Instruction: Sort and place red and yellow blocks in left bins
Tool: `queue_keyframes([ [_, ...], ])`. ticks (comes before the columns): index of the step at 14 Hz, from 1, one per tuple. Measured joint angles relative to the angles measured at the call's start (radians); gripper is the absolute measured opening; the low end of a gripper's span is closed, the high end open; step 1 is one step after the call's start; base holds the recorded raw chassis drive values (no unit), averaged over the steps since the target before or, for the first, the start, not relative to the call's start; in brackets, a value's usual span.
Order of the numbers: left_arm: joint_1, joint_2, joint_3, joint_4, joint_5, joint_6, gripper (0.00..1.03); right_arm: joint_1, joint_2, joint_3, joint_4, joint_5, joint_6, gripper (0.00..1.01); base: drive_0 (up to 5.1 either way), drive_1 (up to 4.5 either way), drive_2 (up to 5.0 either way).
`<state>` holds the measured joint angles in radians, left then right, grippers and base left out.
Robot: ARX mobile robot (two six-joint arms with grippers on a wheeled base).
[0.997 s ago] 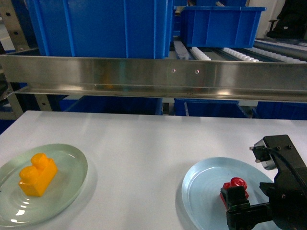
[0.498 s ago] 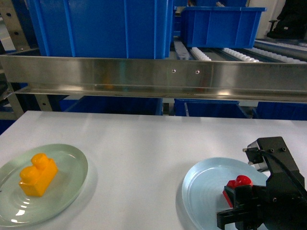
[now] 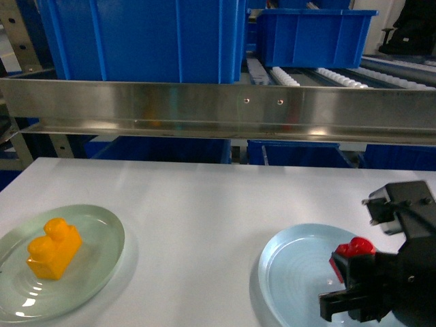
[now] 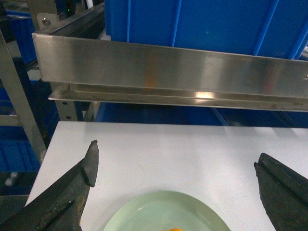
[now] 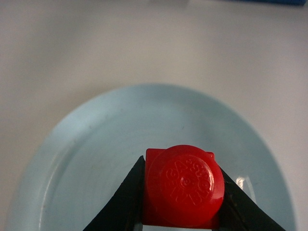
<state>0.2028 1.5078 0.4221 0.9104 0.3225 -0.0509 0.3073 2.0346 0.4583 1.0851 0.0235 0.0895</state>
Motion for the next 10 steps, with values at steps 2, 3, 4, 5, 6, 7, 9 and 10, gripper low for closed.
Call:
queue_keyframes([
  [2, 0.000, 0.000, 0.000, 0.000, 0.000, 0.000, 0.98, -0.006, -0.105, -0.039, -0.002, 0.000, -0.031, 0.28, 0.0, 0.00, 0.0],
  [3, 0.000, 0.000, 0.000, 0.000, 0.000, 0.000, 0.98, -0.016, -0.194, -0.072, -0.012, -0.011, -0.048, 0.28, 0.0, 0.00, 0.0],
  [4, 0.000, 0.000, 0.000, 0.000, 0.000, 0.000, 0.98, -0.035, -0.289, -0.111, -0.036, -0.023, -0.056, 0.28, 0.0, 0.00, 0.0],
  [5, 0.000, 0.000, 0.000, 0.000, 0.000, 0.000, 0.98, -0.055, -0.394, -0.154, -0.068, -0.029, -0.065, 0.28, 0.0, 0.00, 0.0],
  [6, 0.000, 0.000, 0.000, 0.000, 0.000, 0.000, 0.98, -0.080, -0.510, -0.198, -0.116, -0.046, -0.067, 0.28, 0.0, 0.00, 0.0],
  [7, 0.000, 0.000, 0.000, 0.000, 0.000, 0.000, 0.98, -0.102, -0.640, -0.239, -0.183, -0.057, -0.077, 0.28, 0.0, 0.00, 0.0],
  [9, 0.000, 0.000, 0.000, 0.000, 0.000, 0.000, 0.98, -0.140, -0.975, -0.311, -0.403, -0.101, -0.084, 0.28, 0.0, 0.00, 0.0],
  [10, 0.000, 0.000, 0.000, -0.007, -0.003, 0.000, 0.98, -0.151, -1.140, -0.327, -0.527, -0.113, -0.087, 0.28, 0.0, 0.00, 0.0],
])
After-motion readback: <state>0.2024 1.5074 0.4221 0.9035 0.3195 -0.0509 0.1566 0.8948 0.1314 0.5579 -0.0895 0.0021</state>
